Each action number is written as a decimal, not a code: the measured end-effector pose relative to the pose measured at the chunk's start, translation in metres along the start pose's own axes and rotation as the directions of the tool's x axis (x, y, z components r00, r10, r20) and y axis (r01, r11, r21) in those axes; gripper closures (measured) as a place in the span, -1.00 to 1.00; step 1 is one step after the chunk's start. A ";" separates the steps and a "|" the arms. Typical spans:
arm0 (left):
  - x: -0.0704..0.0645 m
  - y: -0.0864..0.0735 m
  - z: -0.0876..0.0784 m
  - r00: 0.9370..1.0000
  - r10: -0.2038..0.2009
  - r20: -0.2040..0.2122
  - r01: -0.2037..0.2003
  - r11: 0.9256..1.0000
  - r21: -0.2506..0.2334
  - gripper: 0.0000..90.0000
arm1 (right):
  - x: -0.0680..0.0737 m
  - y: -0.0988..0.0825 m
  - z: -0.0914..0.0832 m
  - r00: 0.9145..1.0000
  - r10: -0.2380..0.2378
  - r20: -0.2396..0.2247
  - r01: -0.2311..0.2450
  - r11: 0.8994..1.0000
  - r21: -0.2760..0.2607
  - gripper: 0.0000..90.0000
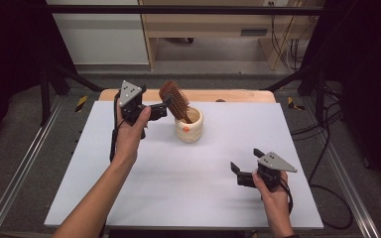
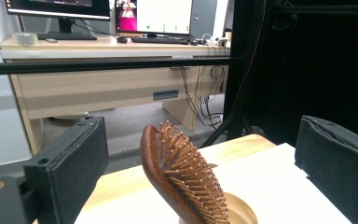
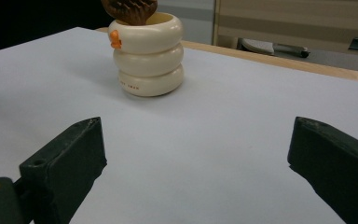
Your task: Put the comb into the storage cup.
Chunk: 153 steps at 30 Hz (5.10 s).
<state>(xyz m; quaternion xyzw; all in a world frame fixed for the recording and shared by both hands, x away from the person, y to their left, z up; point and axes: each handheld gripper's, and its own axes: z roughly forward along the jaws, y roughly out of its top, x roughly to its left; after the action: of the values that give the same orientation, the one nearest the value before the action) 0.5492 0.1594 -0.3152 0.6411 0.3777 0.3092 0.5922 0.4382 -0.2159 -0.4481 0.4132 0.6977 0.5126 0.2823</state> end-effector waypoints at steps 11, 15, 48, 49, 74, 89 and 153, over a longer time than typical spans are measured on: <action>0.000 -0.002 -0.024 1.000 -0.004 -0.014 0.004 1.000 0.005 -0.93 | -0.002 0.000 -0.002 1.000 0.012 -0.005 -0.012 1.000 0.009 -0.92; 0.001 -0.002 -0.030 1.000 0.002 -0.020 -0.002 1.000 0.002 -0.93 | -0.003 0.000 -0.002 1.000 0.009 -0.004 -0.009 1.000 0.011 -0.92; 0.038 -0.010 -0.083 0.999 -0.013 -0.036 0.012 0.999 -0.035 -0.96 | 0.000 -0.001 -0.005 0.999 -0.023 -0.029 0.024 1.000 0.013 -0.91; 0.040 -0.011 -0.085 0.999 -0.014 -0.037 0.013 0.999 -0.037 -0.96 | 0.000 -0.002 -0.005 0.999 -0.026 -0.032 0.026 1.000 0.014 -0.91; 0.073 -0.018 -0.143 0.993 -0.037 -0.110 0.023 0.992 -0.127 -0.96 | -0.002 -0.003 -0.009 0.998 -0.056 -0.039 0.056 0.998 -0.017 -0.91; 0.079 -0.028 -0.168 0.995 -0.032 -0.099 0.019 0.992 -0.125 -0.97 | -0.007 -0.004 -0.013 0.997 -0.065 -0.029 0.063 0.997 -0.050 -0.92; 0.058 -0.141 -0.184 0.999 -0.034 -0.019 0.035 0.999 0.014 -0.95 | -0.021 -0.014 -0.025 0.998 -0.034 -0.046 0.031 0.997 -0.064 -0.93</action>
<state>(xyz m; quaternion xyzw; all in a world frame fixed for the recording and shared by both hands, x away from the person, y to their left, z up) 0.4077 0.3075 -0.4385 0.6359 0.3966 0.3022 0.5891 0.4249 -0.2480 -0.4538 0.3804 0.6943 0.5393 0.2871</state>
